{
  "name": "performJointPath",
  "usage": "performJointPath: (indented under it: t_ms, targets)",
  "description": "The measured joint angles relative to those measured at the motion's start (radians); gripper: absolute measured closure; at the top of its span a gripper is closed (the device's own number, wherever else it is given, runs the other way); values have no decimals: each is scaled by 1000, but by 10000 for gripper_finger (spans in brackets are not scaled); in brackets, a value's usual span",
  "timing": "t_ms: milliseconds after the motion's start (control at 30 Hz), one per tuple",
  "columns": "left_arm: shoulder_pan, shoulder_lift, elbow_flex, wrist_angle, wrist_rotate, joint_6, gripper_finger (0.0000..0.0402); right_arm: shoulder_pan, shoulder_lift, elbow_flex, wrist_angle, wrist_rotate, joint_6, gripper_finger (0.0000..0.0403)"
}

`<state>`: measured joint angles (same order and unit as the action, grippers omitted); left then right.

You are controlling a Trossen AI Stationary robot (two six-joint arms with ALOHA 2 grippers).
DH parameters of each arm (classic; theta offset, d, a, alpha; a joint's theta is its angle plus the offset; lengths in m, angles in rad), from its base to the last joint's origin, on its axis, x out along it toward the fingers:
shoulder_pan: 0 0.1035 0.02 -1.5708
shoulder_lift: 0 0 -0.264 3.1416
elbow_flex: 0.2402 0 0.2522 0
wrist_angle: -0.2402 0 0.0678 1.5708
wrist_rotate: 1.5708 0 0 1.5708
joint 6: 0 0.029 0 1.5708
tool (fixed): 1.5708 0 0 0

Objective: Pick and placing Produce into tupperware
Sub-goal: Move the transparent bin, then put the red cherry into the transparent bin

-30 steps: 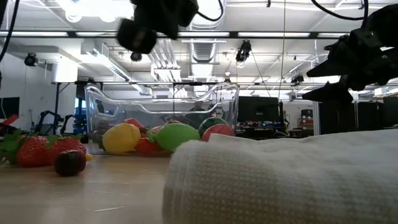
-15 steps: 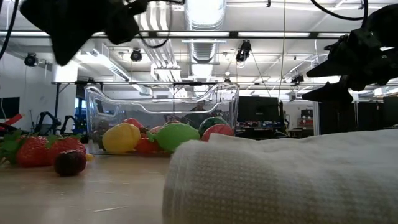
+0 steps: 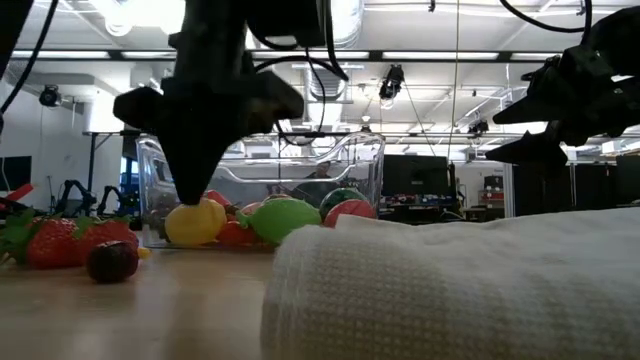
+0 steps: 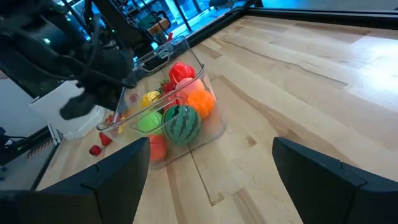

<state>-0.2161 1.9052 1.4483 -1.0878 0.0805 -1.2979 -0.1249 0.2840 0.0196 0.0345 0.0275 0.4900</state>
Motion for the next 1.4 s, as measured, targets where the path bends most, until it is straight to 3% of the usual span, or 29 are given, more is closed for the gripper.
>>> performJointPath:
  t_ms: [267, 367, 500, 633, 800, 933, 1033, 1300, 1400]
  targets:
    - [25, 13, 0, -7, -201, -15, 398, 0, 0, 0, 0, 0, 0, 74]
    - [51, 11, 0, -12, -226, -30, 398, 0, 0, 0, 0, 0, 0, 74]
    - [66, 11, 5, -8, -95, 28, 398, 0, 0, 0, 0, 0, 0, 74]
    - [57, 5, 28, -121, 64, 48, 398, 0, 0, 0, 0, 0, 0, 74]
    - [40, -51, 47, -207, 132, 91, 398, 0, 0, 0, 0, 0, 0, 74]
    - [38, -91, 32, -307, 165, 235, 395, 0, 0, 0, 0, 0, 0, 74]
    - [38, -111, 14, -368, 169, 360, 372, 0, 0, 0, 0, 0, 0, 74]
    - [36, -120, -64, -438, 142, 427, 248, 0, 0, 0, 0, 0, 0, 74]
    - [33, -119, -116, -431, 189, 445, 207, 0, 0, 0, 0, 0, 0, 74]
